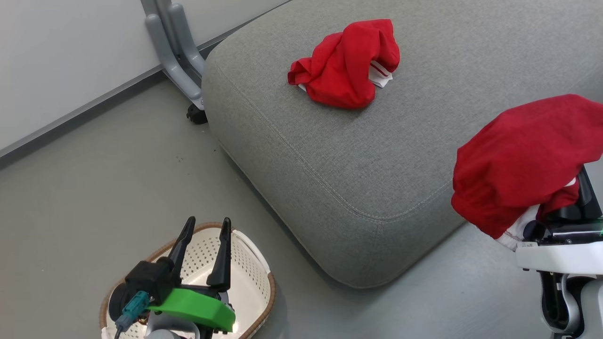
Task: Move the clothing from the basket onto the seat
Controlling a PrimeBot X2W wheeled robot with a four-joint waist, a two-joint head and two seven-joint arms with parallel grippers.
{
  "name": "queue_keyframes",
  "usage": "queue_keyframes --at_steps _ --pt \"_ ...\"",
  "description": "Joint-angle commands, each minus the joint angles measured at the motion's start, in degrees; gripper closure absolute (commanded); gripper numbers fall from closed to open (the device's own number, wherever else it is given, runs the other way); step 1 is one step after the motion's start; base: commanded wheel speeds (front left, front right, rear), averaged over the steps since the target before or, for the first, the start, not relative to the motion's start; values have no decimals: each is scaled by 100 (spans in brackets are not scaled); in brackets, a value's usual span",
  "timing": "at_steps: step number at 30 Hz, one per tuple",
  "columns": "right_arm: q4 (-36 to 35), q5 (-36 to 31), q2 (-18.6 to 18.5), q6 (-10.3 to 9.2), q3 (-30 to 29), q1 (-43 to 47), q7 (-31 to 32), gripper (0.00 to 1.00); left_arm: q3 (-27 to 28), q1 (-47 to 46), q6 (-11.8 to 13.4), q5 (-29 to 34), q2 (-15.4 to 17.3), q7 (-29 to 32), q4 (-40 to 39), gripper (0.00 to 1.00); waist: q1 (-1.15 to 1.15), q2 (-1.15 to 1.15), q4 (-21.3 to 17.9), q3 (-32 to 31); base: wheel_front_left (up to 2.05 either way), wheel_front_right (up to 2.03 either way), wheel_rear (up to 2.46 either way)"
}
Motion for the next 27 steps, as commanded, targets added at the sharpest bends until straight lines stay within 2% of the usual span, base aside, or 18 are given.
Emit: queue_keyframes --at_steps 1,8,12,18,27 --pt "-33 -34 7 -8 -19 5 -2 100 -15 -90 -19 -20 42 2 15 0 0 0 -16 21 0 0 0" --pt "100 -120 -263 -8 187 -298 -2 100 -38 111 -19 16 46 1 -60 0 0 0 -64 92 0 0 0" --pt "181 -92 -455 -9 305 -836 -2 100 -49 88 -19 109 166 2 -183 0 0 0 -106 478 0 0 0" --pt "317 -120 -746 -8 -5 -1766 -2 100 -482 -294 -19 275 390 1 -296 0 0 0 339 1208 0 0 0" --pt "870 -127 -1568 -9 -158 -3485 -2 100 -893 -1028 -18 419 713 1 -540 0 0 0 944 2323 0 0 0"
